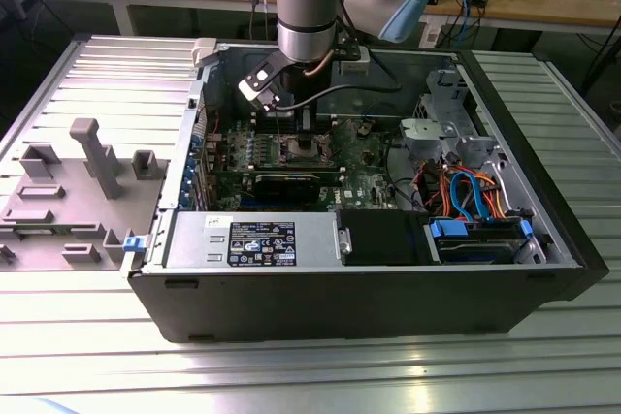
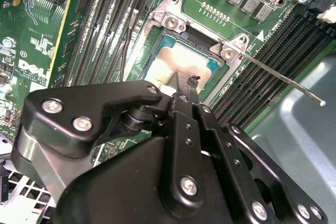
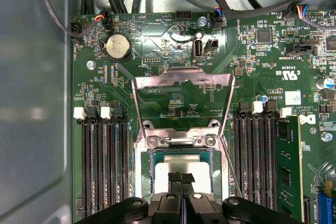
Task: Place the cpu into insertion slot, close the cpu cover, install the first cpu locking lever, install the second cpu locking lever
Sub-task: 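Close the cpu cover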
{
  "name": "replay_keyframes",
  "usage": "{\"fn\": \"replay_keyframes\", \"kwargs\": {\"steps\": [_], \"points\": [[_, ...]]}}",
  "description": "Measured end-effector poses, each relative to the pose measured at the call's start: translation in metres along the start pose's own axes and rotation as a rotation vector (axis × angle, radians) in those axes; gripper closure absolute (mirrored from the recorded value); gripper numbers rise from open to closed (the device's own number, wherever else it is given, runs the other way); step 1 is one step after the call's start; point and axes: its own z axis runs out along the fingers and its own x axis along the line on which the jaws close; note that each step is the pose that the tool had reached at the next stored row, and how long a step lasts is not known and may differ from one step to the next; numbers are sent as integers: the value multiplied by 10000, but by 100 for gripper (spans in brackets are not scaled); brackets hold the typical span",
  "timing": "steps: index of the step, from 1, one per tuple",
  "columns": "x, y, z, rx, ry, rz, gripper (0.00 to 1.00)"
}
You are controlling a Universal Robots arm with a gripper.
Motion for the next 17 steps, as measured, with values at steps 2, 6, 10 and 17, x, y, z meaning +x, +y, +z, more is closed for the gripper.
{"fn": "replay_keyframes", "kwargs": {"steps": [2,6,10,17], "points": [[0,0,0,1,3,0,89],[0,0,0,2,5,0,89],[0,25,4,551,-7,-2,89],[0,27,4,559,-3,-189,89]]}}
